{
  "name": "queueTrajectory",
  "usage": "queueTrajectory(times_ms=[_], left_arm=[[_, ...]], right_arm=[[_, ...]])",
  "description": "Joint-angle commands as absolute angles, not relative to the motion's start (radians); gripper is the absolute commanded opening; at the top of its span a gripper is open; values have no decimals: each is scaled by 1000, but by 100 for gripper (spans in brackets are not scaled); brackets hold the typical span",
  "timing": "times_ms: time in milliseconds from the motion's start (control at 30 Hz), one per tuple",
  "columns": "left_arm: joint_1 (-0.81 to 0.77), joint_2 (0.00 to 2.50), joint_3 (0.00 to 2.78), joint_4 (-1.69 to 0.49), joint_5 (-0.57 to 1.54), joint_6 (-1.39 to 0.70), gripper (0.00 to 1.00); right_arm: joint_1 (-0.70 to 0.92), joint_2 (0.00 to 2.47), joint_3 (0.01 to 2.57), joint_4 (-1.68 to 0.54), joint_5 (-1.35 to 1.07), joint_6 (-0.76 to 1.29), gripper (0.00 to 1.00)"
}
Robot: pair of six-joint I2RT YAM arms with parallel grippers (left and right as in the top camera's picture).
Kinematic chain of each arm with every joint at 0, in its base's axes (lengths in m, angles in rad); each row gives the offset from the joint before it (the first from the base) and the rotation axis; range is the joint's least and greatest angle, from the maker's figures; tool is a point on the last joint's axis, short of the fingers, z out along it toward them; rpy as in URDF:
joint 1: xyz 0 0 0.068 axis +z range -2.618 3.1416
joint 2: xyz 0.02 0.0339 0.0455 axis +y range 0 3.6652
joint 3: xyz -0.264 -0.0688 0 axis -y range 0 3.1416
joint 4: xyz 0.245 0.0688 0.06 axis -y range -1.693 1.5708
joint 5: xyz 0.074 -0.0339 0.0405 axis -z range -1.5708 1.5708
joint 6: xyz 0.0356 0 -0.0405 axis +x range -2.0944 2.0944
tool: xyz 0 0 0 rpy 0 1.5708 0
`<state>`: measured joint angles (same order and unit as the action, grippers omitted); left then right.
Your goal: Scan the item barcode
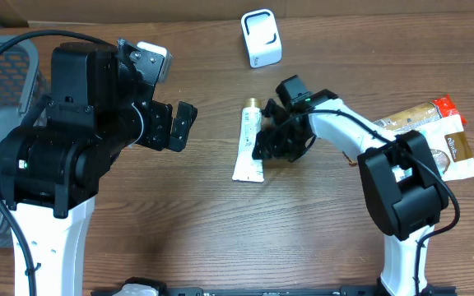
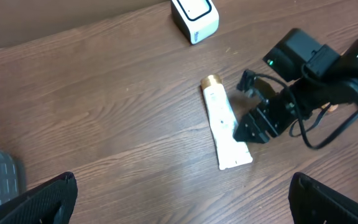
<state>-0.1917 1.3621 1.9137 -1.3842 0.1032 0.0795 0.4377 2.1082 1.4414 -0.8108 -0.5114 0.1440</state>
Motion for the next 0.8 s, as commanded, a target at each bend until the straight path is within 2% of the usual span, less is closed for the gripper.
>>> queueTrajectory(times_ms=[0,200,333,400,467,533,767], left_arm=[[-190,1370,1914,-1384,101,67,100],[-190,1370,1914,-1384,101,67,100],[-190,1370,1914,-1384,101,67,100],[-190,1370,1914,-1384,101,67,100],[-190,1370,1914,-1384,101,67,100],[-190,1370,1914,-1384,101,67,100],[-190,1370,1914,-1384,101,67,99]], right_arm=[[428,2143,1421,-770,-574,215,67],[457,2144,1307,-579,-635,412,68],[522,2147,1171,-323,-604,635,67],[553,2150,1108,-216,-533,768,59],[574,2153,1061,-147,-476,860,38],[578,2153,1038,-112,-461,888,27],[554,2153,1038,-113,-449,887,11]])
